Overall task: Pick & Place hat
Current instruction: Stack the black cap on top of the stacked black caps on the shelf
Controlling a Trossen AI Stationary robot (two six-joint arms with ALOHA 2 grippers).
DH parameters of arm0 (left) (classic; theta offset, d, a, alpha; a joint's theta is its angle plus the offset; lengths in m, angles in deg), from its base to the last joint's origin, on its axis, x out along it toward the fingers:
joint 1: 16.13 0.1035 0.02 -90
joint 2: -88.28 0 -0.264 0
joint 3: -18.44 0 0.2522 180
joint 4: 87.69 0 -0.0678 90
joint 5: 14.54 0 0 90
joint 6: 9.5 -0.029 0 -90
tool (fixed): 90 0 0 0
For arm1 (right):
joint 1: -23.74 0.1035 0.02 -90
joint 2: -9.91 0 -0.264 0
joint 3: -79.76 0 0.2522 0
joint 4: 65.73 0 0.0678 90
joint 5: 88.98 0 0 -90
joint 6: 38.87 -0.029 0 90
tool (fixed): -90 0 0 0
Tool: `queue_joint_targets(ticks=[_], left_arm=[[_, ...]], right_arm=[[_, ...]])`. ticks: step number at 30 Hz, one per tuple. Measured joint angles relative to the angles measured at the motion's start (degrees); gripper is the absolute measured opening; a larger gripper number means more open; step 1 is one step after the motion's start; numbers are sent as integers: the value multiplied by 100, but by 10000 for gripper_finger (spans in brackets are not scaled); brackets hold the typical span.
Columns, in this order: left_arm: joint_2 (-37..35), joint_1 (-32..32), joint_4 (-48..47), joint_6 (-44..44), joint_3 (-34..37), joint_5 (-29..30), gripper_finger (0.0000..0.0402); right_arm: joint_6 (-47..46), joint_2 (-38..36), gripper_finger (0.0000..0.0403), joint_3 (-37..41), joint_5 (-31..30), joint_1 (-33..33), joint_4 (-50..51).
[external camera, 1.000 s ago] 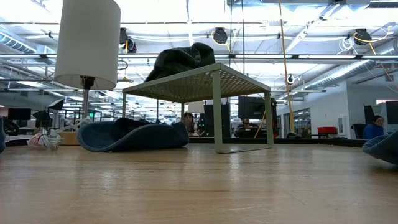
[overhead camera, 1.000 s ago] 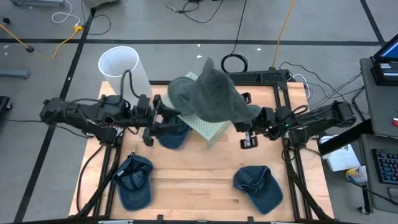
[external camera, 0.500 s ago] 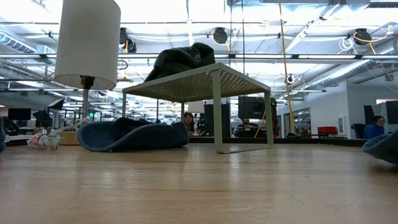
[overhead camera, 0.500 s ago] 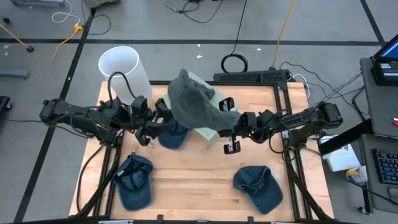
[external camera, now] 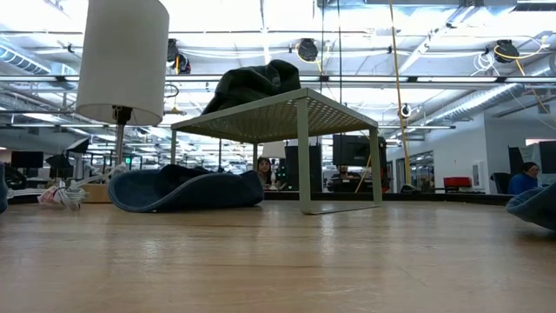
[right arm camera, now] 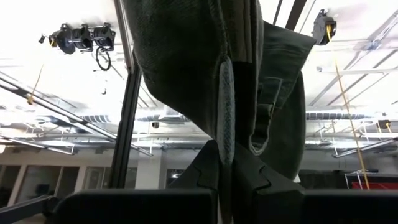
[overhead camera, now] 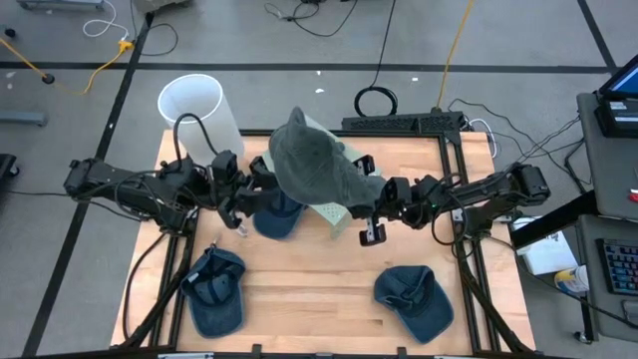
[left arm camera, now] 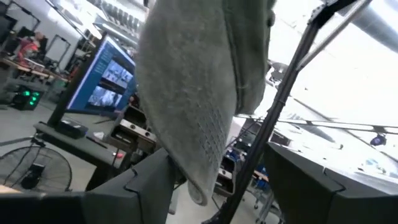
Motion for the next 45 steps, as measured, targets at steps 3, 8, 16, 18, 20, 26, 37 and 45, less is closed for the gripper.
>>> queue_joint_targets(ticks=[3,8,16,18,20,26,37,45], left_arm=[[0,0,5,57,0,131,205],[0,2,1,124,0,137,121],[-20,-4,193,166,-13,-111,12],[-18,-4,240,270,-13,-185,11],[-22,-4,238,349,-13,-203,15],[-195,-3,7,365,-9,-159,8],[-1127,13,-2076,715,-11,35,7],[-1621,9,-3594,1272,-11,-93,7]], right_arm=[[-13,-1,2,0,12,-24,53],[-301,-5,2,-4,34,-73,317],[-385,-7,7,-4,-44,-81,387],[-425,-7,14,-4,-40,-79,400],[-652,-11,25,-2,-44,-64,469],[-1603,-213,85,11,-36,28,987],[-3301,-1793,217,11,-387,315,5095],[-4565,-2762,241,11,625,319,6795]])
